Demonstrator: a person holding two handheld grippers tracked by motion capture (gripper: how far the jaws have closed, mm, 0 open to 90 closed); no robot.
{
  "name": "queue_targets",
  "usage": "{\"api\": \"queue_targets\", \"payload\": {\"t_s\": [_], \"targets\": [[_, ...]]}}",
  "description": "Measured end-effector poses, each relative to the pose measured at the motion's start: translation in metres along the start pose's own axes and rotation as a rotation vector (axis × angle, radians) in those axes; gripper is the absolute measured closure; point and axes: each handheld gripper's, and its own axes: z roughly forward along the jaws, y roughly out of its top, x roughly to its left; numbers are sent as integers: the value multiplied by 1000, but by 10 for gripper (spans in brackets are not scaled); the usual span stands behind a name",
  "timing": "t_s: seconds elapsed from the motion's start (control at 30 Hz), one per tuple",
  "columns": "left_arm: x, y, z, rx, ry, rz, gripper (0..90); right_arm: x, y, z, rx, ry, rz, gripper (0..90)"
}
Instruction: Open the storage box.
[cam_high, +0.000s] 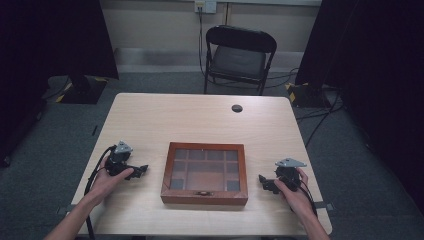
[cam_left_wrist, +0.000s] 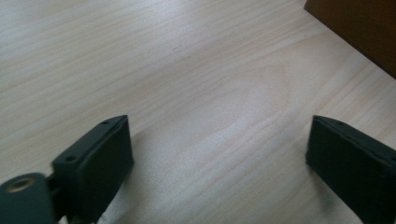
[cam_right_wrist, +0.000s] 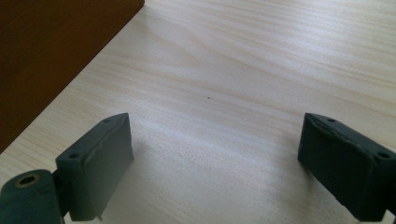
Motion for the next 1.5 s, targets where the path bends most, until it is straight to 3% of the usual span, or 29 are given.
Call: {"api": "queue_targets", "payload": {"t_s": [0.03, 0.3, 0.37, 0.47, 0.77, 0.93, 1.2, 1.23, 1.5], "targets": [[0, 1, -1, 8, 0, 1, 178, 0, 0, 0, 0, 0, 0, 95], [-3, 9, -9, 10, -31, -1, 183, 0, 0, 0, 0, 0, 0, 94], [-6, 14, -16, -29, -28, -2, 205, 0, 0, 0, 0, 0, 0, 94], [-8, 17, -19, -43, -23, 6, 206, 0, 0, 0, 0, 0, 0, 93], [-24, 28, -31, -100, -76, 13, 200, 0, 0, 0, 1, -2, -1, 89], [-30, 32, -34, -94, -104, 34, 193, 0, 0, 0, 1, -2, -1, 89], [-40, 38, -41, -123, -156, 13, 201, 0, 0, 0, 1, -3, -1, 89], [-42, 39, -41, -121, -179, 11, 201, 0, 0, 0, 1, -2, -1, 89], [-57, 47, -47, -137, -222, 40, 216, 0, 0, 0, 0, -3, -1, 89]]}}
